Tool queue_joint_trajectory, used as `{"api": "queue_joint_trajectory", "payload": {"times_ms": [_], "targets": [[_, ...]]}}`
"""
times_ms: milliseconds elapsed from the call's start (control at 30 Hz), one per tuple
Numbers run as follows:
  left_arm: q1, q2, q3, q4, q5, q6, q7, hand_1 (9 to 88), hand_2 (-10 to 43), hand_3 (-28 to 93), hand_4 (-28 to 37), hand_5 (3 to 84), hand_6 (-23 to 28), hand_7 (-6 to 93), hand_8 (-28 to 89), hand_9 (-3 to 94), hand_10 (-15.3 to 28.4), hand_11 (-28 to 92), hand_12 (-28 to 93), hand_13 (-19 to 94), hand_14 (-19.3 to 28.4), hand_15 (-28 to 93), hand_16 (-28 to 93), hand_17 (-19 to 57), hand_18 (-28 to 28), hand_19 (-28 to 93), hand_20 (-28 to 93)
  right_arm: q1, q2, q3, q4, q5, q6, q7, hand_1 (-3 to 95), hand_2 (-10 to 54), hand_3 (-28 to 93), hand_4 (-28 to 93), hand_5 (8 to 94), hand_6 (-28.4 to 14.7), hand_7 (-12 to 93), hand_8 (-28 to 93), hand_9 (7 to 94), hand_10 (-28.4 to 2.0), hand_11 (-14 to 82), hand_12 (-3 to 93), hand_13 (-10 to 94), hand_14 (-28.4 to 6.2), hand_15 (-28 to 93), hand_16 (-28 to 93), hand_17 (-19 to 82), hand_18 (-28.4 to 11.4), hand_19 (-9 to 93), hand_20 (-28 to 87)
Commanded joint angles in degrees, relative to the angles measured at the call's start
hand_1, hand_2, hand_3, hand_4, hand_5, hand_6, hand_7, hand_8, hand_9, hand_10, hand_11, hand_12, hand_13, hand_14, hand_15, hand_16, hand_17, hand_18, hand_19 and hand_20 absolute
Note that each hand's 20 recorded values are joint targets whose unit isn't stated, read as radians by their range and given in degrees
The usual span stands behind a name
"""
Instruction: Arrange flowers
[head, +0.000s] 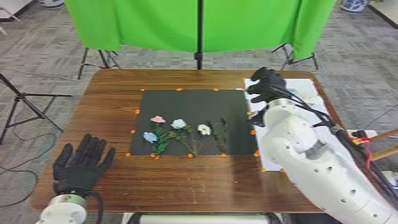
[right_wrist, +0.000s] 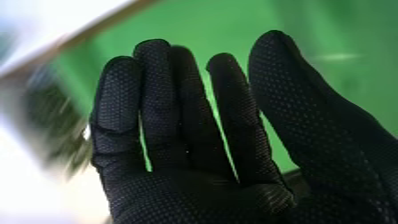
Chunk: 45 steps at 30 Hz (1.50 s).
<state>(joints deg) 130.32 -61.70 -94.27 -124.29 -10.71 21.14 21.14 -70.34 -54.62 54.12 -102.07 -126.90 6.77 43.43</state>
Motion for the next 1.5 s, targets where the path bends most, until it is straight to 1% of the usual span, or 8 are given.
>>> {"api": "queue_joint_trajectory", "payload": {"times_ms": [33, 433, 600, 700, 767, 867, 1033, 1500], "targets": [[2.2, -0.39, 0.03, 0.32, -0.3, -0.24, 0.51, 27.4, 18.6, 74, -28.3, 46.5, 6.5, 23.5, -12, 43.1, 14.6, 36, 13, 34, 14.5, 50, -9, -4.6, 14.2, 41, 17, -1.0, 11.1, 9.5, 7.4, 2.1, -11.2, 1.3, 48.4, -9.5, 82, -27, 47.2, -6.7, 15, -10, 48.2, -20.9, 14.6, 16.9, 42, -18.5, 46, 15, 24, -22.9, 68, 22], [2.4, -0.6, 0.3, 0.47, -0.26, -0.24, 0.7, 27.4, 18.7, 74, -28.3, 46.5, 6.5, 23.6, -12, 43.0, 14.7, 36, 13, 34, 14.5, 50, -9, -4.6, 14.3, 41, 17, -0.8, 11.0, 10.2, 14.7, 4.3, -25.6, -6.8, 47.3, -9.5, 80, -28, 32.6, -3.5, 13, -11, 29.6, -16.4, 6.5, 12.3, 30, -17.0, 30, 12, 19, -19.7, 59, 15], [1.2, -0.71, 1.23, 2.01, -0.42, 0.21, 0.06, 27.4, 18.7, 73, -28.3, 46.5, 6.5, 23.5, -12, 43.1, 14.6, 36, 13, 34, 14.6, 50, -9, -4.6, 14.2, 41, 17, 1.2, 10.9, 5.8, 19.4, 2.5, -20.4, -11.9, 48.8, -9.5, 78, -28, 29.4, -2.4, 16, -12, 24.6, -14.8, 8.0, 8.5, 30, -15.0, 31, 12, 21, -18.9, 61, 16], [0.0, 0.11, 1.63, 3.15, -3.87, 0.47, 0.78, 27.4, 18.7, 74, -28.3, 46.5, 6.5, 23.5, -12, 43.1, 14.6, 36, 13, 34, 14.5, 50, -9, -4.6, 14.2, 41, 17, 3.3, 10.6, 3.4, 21.6, 1.8, -20.7, -13.0, 49.9, -9.5, 77, -28, 30.7, -1.7, 18, -14, 25.9, -13.8, 9.6, 7.6, 33, -13.5, 32, 11, 23, -17.8, 63, 17], [0.2, -0.05, 1.68, 2.65, -0.44, -0.08, -0.25, 27.5, 18.7, 73, -28.3, 46.3, 6.6, 23.5, -12, 42.9, 14.4, 36, 13, 34, 14.5, 50, -9, -4.6, 14.2, 41, 17, 3.1, 11.0, 1.7, 22.3, 2.1, -14.5, -12.3, 51.2, -9.5, 77, -28, 35.4, -0.9, 21, -15, 34.2, -13.4, 12.4, 9.3, 39, -12.1, 36, 12, 26, -18.1, 68, 19], [0.3, -0.05, 2.0, 2.1, -1.16, -0.73, -0.47, 27.4, 18.7, 74, -28.3, 46.2, 6.5, 23.5, -12, 42.8, 14.3, 36, 13, 34, 14.4, 50, -9, -4.6, 14.2, 41, 17, 2.5, 11.7, 0.8, 22.1, 1.7, -11.3, -13.2, 58.3, -9.5, 68, -28, 52.0, 0.9, 24, -16, 57.5, -11.2, 20.9, 19.5, 54, -7.4, 41, 29, 29, -18.2, 73, 30], [0.3, -0.71, 1.73, 1.51, 1.15, -0.78, -1.17, 27.4, 18.7, 73, -28.3, 46.1, 6.5, 23.4, -12, 42.7, 14.6, 36, 13, 33, 14.3, 50, -9, -4.6, 14.2, 41, 17, 0.5, 12.3, 0.8, 20.4, 0.2, -7.2, -14.3, 64.0, -9.5, 61, -28, 66.9, 1.3, 37, -1, 79.1, -9.0, 15.8, 45.3, 67, -4.1, 42, 43, 33, -19.1, 77, 41], [1.1, 0.27, 1.3, 0.93, 1.55, -0.88, -0.02, 27.3, 18.6, 73, -28.3, 45.9, 6.5, 23.3, -12, 42.4, 14.3, 36, 13, 33, 14.3, 49, -9, -4.6, 14.1, 41, 17, 9.6, 12.9, -8.4, 6.8, -2.1, -2.2, -21.9, 58.4, -7.9, 65, -28, 70.8, 0.5, 36, 2, 82.3, -9.5, 14.3, 45.6, 69, -6.1, 44, 41, 35, -20.2, 78, 42]]}}
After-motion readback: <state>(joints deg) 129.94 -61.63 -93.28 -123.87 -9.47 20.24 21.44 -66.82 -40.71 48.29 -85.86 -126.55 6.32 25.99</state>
